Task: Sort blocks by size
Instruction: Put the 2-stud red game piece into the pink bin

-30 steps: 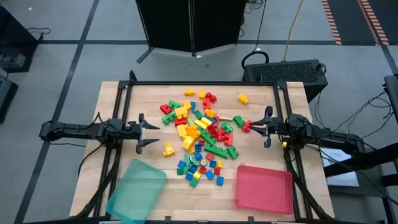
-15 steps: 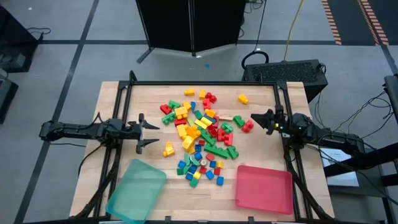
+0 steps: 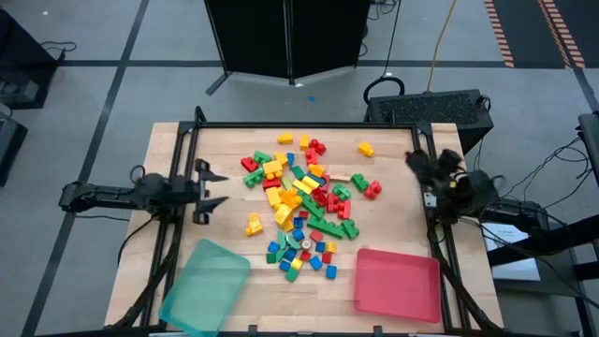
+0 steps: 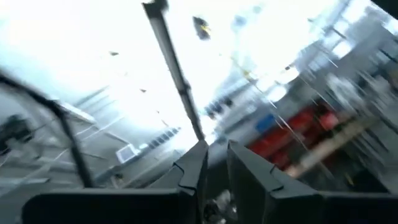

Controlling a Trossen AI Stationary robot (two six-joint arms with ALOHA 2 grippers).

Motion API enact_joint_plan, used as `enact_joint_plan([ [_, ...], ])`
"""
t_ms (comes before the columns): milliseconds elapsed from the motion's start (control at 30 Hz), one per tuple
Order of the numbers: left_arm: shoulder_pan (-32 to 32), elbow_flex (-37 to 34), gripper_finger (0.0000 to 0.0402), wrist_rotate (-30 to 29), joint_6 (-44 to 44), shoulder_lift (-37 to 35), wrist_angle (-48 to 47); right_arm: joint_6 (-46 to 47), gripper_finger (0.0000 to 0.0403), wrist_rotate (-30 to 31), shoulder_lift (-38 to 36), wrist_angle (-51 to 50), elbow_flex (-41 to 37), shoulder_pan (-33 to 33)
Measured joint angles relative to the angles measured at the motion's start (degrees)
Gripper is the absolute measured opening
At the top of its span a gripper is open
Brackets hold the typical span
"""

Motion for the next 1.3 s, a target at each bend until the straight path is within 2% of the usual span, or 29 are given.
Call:
enact_joint_plan([
  [67, 0.0, 0.0, 0.0255, 0.0, 0.0, 0.0, 8.3, -3.5, 0.0059, -2.4, 0.1, -1.9, 3.6, 0.0],
  [200, 0.0, 0.0, 0.0255, 0.1, 0.0, 0.0, 23.3, -10.5, 0.0059, -3.5, 3.3, -12.7, 13.7, 0.0],
  [300, 0.0, 0.0, 0.0255, 0.2, -0.4, 0.0, 31.2, -15.4, 0.0059, -3.8, 7.5, -20.0, 21.8, 0.0],
  [400, 0.0, 0.0, 0.0255, 0.3, -6.7, 0.0, 35.8, -19.1, 0.0059, -4.6, 12.0, -27.3, 28.7, 0.0],
  [500, 0.0, 0.1, 0.0255, 0.7, -10.4, 0.0, 36.6, -21.4, 0.0059, -5.3, 16.1, -31.4, 32.7, 0.0],
  [600, 0.0, 0.1, 0.0255, 1.4, -10.5, 0.0, 36.7, -21.2, 0.0059, -5.4, 19.1, -31.6, 33.8, 0.0],
  [733, 0.0, 0.2, 0.0255, 1.5, -10.7, 0.0, 36.7, -16.9, 0.0059, -7.9, 22.5, -32.9, 33.8, 0.0],
  [867, 0.0, 0.3, 0.0255, 1.8, -14.9, 0.0, 36.9, -12.6, 0.0060, -8.3, 24.9, -34.8, 33.7, 0.0],
  [933, 0.0, 0.3, 0.0255, -1.7, -16.0, 0.0, 37.0, -11.2, 0.0064, -8.3, 25.9, -36.8, 33.7, 0.0],
  [1000, 0.0, 0.3, 0.0255, -10.0, -17.4, 0.0, 36.8, -10.3, 0.0076, -8.3, 26.5, -39.2, 33.8, 0.0],
  [1033, 0.1, 0.3, 0.0255, -12.0, -19.3, 0.0, 36.7, -10.0, 0.0084, -8.3, 27.0, -40.4, 33.8, 0.0],
  [1200, 0.0, 0.4, 0.0255, -14.5, -19.8, 0.0, 38.4, -9.1, 0.0137, -8.6, 28.8, -42.7, 33.7, 0.0],
  [1300, 0.0, 1.0, 0.0255, -14.4, -26.3, 0.0, 37.8, -11.8, 0.0166, -9.4, 29.4, -42.8, 33.7, 0.0],
])
